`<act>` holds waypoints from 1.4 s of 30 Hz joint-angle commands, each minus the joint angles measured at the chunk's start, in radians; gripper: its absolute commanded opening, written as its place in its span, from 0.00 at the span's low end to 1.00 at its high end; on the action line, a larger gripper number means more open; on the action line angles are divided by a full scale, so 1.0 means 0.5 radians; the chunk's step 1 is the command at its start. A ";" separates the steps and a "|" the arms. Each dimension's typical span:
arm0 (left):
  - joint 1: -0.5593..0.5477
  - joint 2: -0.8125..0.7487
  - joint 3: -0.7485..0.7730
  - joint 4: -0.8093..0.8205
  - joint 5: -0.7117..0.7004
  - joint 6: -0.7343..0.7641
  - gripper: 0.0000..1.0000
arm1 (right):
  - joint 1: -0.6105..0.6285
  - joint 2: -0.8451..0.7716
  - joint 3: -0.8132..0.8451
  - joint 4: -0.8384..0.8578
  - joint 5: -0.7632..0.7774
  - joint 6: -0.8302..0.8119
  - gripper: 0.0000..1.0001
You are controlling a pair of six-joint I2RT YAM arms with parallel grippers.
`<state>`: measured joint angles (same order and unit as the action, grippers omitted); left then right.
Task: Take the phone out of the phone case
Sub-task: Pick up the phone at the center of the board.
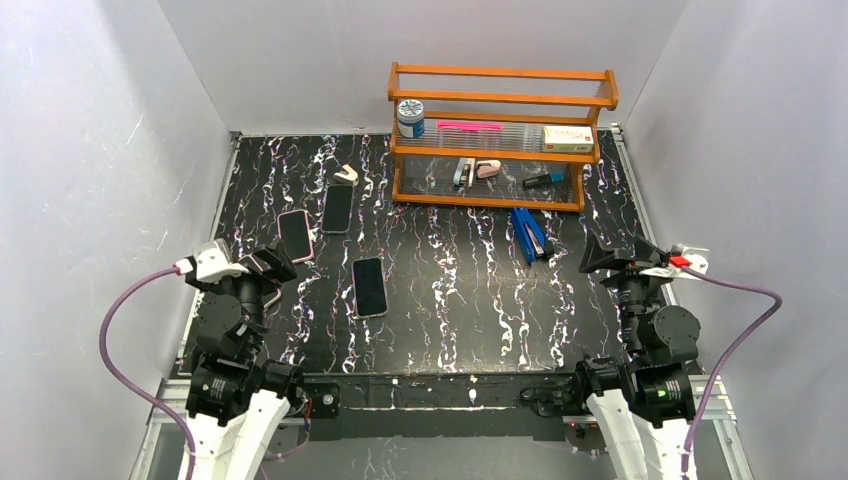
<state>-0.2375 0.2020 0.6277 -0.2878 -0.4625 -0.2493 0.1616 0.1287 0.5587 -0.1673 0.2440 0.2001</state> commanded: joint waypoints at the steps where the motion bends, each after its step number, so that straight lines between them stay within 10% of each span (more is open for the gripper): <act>1: 0.009 0.077 0.017 -0.012 0.023 -0.035 0.98 | 0.005 0.045 0.041 -0.005 0.045 0.045 0.99; 19: 0.009 0.950 0.348 -0.396 0.512 -0.426 0.98 | 0.010 0.964 0.591 -0.676 -0.084 0.560 0.99; 28: -0.011 1.488 0.306 -0.292 0.899 -0.584 0.98 | 0.008 0.981 0.152 -0.281 -0.262 0.754 0.99; 42: -0.585 2.239 0.369 -0.135 0.435 -0.698 0.98 | 0.039 1.251 -0.106 0.052 -0.936 0.629 0.99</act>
<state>-0.4984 1.2755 0.7864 -0.3641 -0.1444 -0.5667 0.1669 0.7483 0.5087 -0.2317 -0.1432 0.5442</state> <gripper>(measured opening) 0.981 0.985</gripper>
